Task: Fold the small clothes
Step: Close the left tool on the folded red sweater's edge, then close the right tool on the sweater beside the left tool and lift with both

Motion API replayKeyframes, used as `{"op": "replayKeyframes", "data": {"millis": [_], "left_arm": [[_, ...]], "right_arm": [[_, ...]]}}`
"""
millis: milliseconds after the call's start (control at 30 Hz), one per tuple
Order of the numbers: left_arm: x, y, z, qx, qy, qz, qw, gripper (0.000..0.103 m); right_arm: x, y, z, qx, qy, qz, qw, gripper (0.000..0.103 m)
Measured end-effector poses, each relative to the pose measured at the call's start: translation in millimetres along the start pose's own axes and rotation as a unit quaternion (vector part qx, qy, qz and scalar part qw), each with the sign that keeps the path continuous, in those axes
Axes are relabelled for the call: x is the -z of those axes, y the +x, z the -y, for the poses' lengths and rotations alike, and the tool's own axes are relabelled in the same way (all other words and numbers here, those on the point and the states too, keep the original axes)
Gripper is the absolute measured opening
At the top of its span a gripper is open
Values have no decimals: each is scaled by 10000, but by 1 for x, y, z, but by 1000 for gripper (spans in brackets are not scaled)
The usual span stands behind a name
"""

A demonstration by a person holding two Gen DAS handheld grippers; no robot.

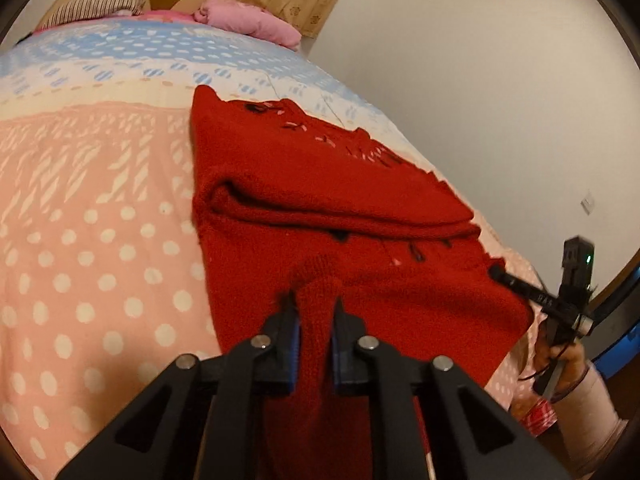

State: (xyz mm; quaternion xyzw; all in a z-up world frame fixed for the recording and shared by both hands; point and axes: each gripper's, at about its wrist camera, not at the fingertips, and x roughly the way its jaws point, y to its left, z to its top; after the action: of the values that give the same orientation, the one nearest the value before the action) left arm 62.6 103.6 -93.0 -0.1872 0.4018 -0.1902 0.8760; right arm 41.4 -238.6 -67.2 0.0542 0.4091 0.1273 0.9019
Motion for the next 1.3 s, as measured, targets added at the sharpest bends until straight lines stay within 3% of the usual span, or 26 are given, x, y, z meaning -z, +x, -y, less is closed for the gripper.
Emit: {"op": "replayKeyframes", "data": {"millis": [100,167,233,300,400,467,533,567,600,633,700,767,833,900,967,1067,1167,1300], "left_arm": [[1,-1,1,106,101,-42,9999,34],[2,-1,3,276,109,-34,9996,50],[3,1,7,292,159,-4,9994,53],[3,4,11,164,270,-30,9995,53],[2,7,14,61,376,-54,9993,52],[2,8,12,-42,335,-58,9994,40],[1,9,6,-89,191,-68,9998,17],[1,8,1,-25,65,-63,10000,14],[1,6,-4,104,-63,-20,9999,13],[1,4,-7,166,-139,34,9998,12],[2,-4,-17,294,-411,216,9985,12],[2,-2,-27,279,-723,204,9968,12],[1,0,-28,276,-743,191,9967,13],[1,0,-25,209,-640,191,9975,16],[2,0,-25,265,-658,182,9973,21],[0,1,-26,474,-710,196,9962,33],[-2,2,-17,368,-447,191,9981,40],[-3,7,-6,100,-165,100,9998,40]], "right_arm": [[-1,-2,-4,-34,-131,-13,9999,18],[-4,-5,-5,-193,-224,-86,9995,52],[-3,-12,-8,-186,-353,11,9992,59],[-2,-19,-12,-150,-568,97,9982,59],[1,-12,-24,-126,-1083,-199,9938,59],[5,-2,-31,29,-1456,-351,9887,59],[6,6,-35,133,-1719,-379,9843,59],[4,8,-38,223,-1846,-345,9819,50],[1,9,-39,329,-1939,-309,9800,35],[-3,11,-39,455,-2016,-303,9779,5],[-20,11,-23,556,-1499,-157,9870,6],[-34,0,16,-67,-138,173,9997,8],[-32,-1,37,-441,553,278,9971,12],[-26,0,32,-298,379,191,9987,23],[-21,-2,25,-47,76,110,9999,56],[-18,-13,23,-45,50,369,9993,59],[-24,-9,17,25,-157,315,9994,59],[-27,10,4,195,-568,243,9979,57]]}}
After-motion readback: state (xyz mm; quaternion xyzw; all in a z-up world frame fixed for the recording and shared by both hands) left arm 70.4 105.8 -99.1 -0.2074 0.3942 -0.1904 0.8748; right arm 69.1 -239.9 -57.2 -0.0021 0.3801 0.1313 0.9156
